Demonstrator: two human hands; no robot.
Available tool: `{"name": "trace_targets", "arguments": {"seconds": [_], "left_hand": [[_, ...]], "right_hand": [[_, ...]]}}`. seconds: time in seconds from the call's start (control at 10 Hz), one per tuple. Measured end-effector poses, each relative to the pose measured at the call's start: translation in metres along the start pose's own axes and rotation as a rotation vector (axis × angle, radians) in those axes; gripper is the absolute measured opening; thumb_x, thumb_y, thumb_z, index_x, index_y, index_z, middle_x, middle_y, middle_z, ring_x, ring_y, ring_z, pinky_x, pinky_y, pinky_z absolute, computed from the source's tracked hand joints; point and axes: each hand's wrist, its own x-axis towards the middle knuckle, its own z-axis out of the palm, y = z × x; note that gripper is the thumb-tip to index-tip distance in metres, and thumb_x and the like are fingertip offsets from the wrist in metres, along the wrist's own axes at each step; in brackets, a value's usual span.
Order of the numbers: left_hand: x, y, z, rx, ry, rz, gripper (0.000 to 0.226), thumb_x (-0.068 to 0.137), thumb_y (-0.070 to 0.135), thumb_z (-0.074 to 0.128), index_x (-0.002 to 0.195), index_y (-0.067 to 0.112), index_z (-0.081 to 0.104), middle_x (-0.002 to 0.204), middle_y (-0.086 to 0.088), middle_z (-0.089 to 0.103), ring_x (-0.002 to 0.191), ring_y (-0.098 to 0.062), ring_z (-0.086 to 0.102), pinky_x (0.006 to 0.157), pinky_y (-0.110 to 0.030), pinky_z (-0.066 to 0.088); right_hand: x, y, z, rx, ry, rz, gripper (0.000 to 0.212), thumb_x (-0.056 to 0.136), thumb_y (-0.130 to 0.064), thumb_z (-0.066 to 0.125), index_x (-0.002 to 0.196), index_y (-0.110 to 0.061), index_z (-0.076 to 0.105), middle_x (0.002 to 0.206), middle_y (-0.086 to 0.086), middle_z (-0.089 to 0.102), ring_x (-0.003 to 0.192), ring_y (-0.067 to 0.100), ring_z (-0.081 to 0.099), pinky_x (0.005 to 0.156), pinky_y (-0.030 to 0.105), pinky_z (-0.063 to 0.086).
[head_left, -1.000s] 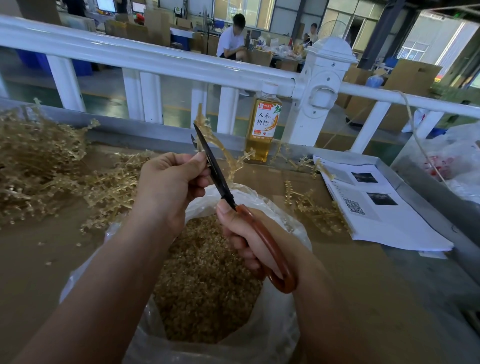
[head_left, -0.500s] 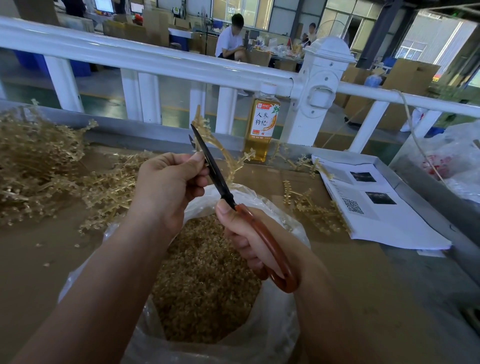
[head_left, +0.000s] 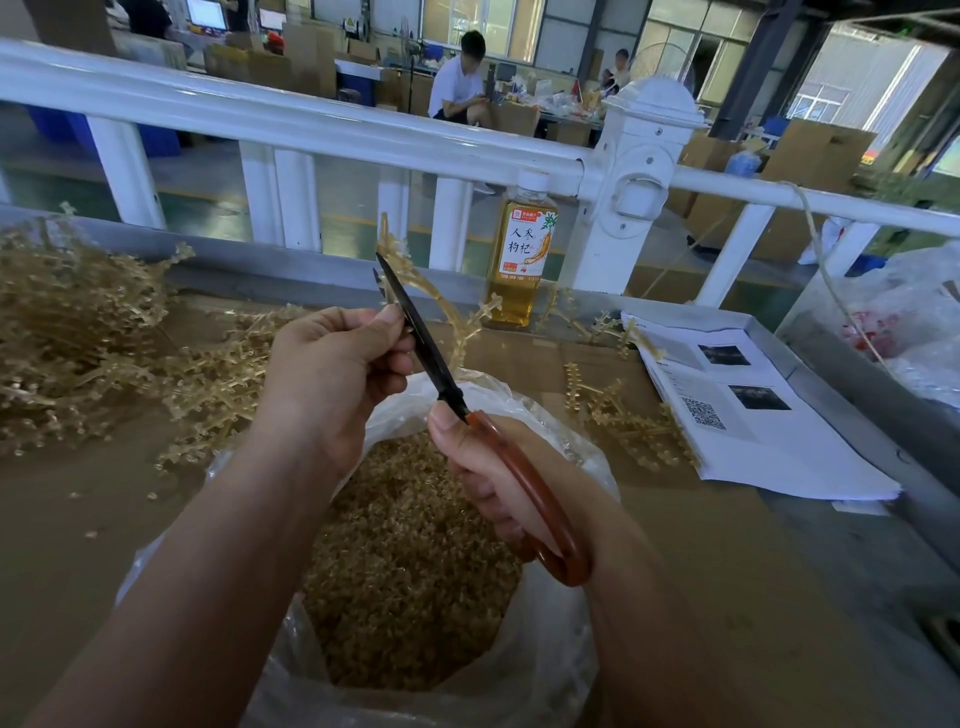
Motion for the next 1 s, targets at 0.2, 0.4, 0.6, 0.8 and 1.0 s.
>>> {"name": "trace_targets", "arguments": {"seconds": [0.2,0.4,0.6,0.8,1.0], "left_hand": [[-0.0012,0.0017,0.0003,-0.007,-0.043,-0.026,0.015,0.088,0.0,0.052,0.074,0.003,0.057,0.05,0.001,0.063,0.043,-0.006,0.057,0.043,-0.015,0.045],[-0.0027,0.0017,0.0027,0.007,-0.046,-0.054,0.015,0.088,-0.001,0.052,0.074,0.003,0.057,0.049,0.0,0.063,0.042,-0.006,0.058,0.041,-0.015,0.046],[-0.0033,0.0021,0.0057,0.001,-0.079,-0.107,0.015,0.088,0.0,0.051,0.074,0.002,0.056,0.049,0.0,0.063,0.042,-0.005,0.058,0.041,-0.014,0.046],[-0.0021,0.0037,0.0051,-0.07,-0.133,-0.182,0.018,0.089,0.002,0.048,0.074,0.004,0.057,0.049,0.001,0.061,0.042,-0.003,0.056,0.04,-0.013,0.044],[-0.0021,0.0041,0.005,-0.098,-0.143,-0.208,0.019,0.09,0.001,0.046,0.074,0.004,0.056,0.049,0.002,0.06,0.041,-0.003,0.055,0.04,-0.013,0.043]], "right_hand": [[0.0061,-0.0019,0.0004,-0.406,0.084,-0.017,0.047,0.075,-0.066,0.031,0.068,-0.021,0.041,0.053,-0.002,0.043,0.038,0.004,0.04,0.044,0.018,0.034],[0.0029,-0.0003,-0.002,-0.554,0.144,-0.084,0.045,0.088,-0.058,0.028,0.064,-0.021,0.041,0.053,-0.001,0.036,0.039,0.006,0.034,0.045,0.018,0.029],[0.0004,-0.0011,-0.0053,-0.452,0.186,-0.061,0.04,0.087,-0.059,0.035,0.067,-0.026,0.045,0.054,-0.005,0.039,0.04,0.004,0.034,0.042,0.015,0.03],[0.0022,0.0001,-0.0039,-0.3,0.157,-0.013,0.047,0.08,-0.062,0.04,0.07,-0.016,0.044,0.057,-0.001,0.035,0.047,0.01,0.029,0.045,0.022,0.027],[0.0016,0.0009,-0.004,-0.288,0.152,-0.003,0.047,0.065,-0.067,0.038,0.07,-0.021,0.043,0.057,-0.004,0.032,0.044,0.006,0.028,0.044,0.019,0.026]]}}
